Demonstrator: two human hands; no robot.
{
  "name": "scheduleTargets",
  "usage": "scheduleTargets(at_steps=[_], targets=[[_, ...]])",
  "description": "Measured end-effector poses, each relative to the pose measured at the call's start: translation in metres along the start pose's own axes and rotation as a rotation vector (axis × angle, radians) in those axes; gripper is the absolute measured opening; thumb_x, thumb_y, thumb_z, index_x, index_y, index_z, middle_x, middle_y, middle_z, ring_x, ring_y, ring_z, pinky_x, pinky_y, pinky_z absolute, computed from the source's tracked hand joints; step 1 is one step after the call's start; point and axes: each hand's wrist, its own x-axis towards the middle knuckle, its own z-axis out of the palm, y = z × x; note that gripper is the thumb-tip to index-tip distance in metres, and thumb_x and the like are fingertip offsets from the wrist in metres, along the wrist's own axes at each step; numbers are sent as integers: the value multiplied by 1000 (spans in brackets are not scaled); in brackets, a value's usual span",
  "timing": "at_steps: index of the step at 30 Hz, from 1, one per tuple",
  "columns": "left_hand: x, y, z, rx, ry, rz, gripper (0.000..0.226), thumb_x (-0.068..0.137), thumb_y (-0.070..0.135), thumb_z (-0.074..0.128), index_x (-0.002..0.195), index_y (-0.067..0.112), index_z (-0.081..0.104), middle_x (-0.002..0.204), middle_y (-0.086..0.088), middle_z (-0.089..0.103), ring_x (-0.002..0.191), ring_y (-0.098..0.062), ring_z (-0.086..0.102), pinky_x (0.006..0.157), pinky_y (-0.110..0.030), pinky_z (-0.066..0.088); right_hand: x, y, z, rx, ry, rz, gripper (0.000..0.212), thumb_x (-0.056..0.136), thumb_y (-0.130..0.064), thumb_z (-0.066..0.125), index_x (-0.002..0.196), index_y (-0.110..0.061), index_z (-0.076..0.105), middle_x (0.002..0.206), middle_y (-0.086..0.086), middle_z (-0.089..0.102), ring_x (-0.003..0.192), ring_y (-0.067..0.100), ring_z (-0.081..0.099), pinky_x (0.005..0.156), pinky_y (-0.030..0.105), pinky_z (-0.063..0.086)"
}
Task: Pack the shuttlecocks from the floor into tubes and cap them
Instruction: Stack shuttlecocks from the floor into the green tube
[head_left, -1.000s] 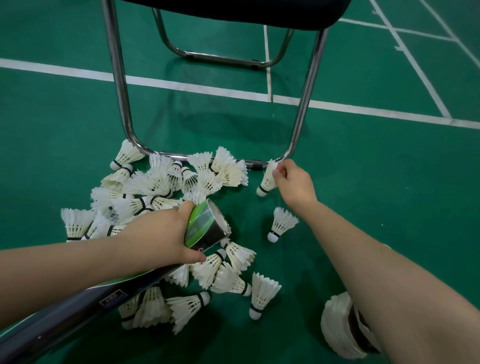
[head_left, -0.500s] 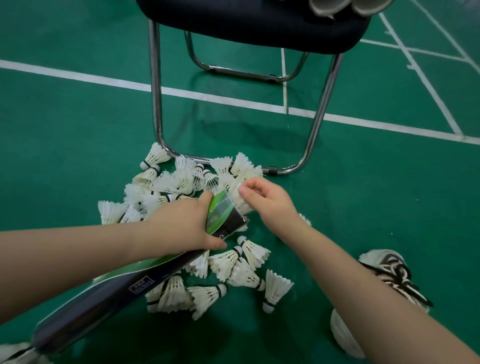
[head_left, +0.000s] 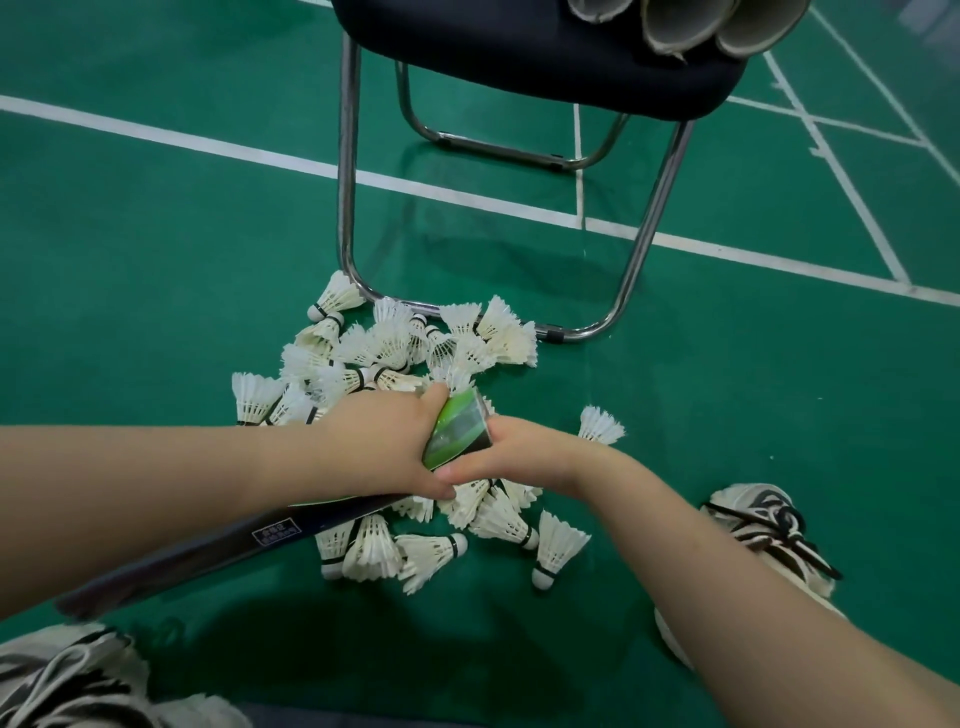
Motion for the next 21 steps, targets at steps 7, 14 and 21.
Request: scheduleTargets(at_steps=[7, 14, 21], targets=[[0, -2, -10, -99, 73, -38, 71, 66, 68, 64, 108, 20, 33, 75, 7, 53, 66, -16, 55, 55, -31, 50, -7, 3, 9, 320, 804, -287, 20, 94, -23, 49, 85, -17, 66, 78, -2, 65, 78, 14, 60, 75, 27, 50], [-3, -11, -3, -69, 36, -73, 74, 67, 68, 62, 111, 18, 33, 80, 2, 57, 69, -18, 57, 60, -35, 54, 10, 101, 14, 244, 936, 381, 27, 93, -38, 47, 101, -17, 61, 89, -4, 63, 82, 14, 57, 73, 30, 45], [-2, -15, 3, -90, 26, -89, 73, 66, 69, 63, 110, 19, 34, 79, 4, 55, 68, -16, 56, 60, -34, 52, 30, 130, 16, 347, 807, 648, 34, 90, -41, 50, 85, -8, 58, 75, 6, 58, 78, 23, 57, 87, 40, 53]])
